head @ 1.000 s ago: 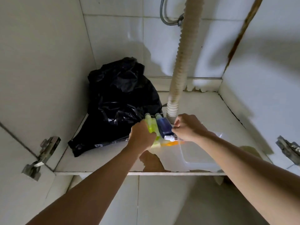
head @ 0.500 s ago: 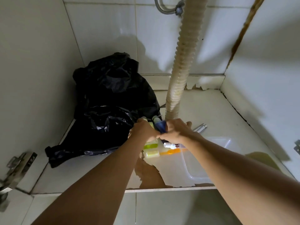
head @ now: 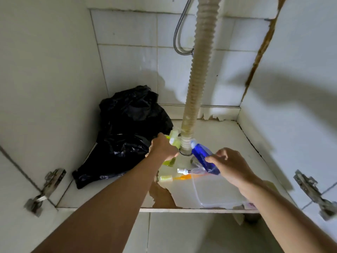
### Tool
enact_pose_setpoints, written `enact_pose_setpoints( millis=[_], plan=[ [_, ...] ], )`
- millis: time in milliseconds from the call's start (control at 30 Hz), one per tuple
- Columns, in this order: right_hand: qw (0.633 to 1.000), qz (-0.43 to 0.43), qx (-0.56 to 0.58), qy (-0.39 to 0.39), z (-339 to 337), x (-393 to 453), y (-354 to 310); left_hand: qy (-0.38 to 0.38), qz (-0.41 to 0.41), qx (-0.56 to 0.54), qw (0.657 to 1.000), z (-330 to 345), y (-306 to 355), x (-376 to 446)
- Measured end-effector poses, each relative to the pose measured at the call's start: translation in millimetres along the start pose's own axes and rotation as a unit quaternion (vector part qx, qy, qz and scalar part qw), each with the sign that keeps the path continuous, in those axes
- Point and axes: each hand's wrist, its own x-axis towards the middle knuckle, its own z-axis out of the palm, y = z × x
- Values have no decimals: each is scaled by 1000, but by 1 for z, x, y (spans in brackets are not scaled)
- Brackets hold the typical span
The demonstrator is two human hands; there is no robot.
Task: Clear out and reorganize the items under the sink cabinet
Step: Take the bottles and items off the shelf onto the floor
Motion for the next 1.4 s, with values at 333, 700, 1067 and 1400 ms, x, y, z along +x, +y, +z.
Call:
enact_pose_setpoints(
  millis=[333,700,1067,1400],
  plan=[
    [745,45,636,-194,-24,-147,40,-98,81,14,992,-32,-29,-144],
    [932,65,262,-243,65,-238,81,-187,-114,-163,962,60,-189,-241],
    [978,22,77,-192,174,-270,146,-32,-195,-180,964,135,-276,-255],
    [992,-25,12,-125,236,-248,173,34,-159,-166,973,167,-287,-233]
  ],
)
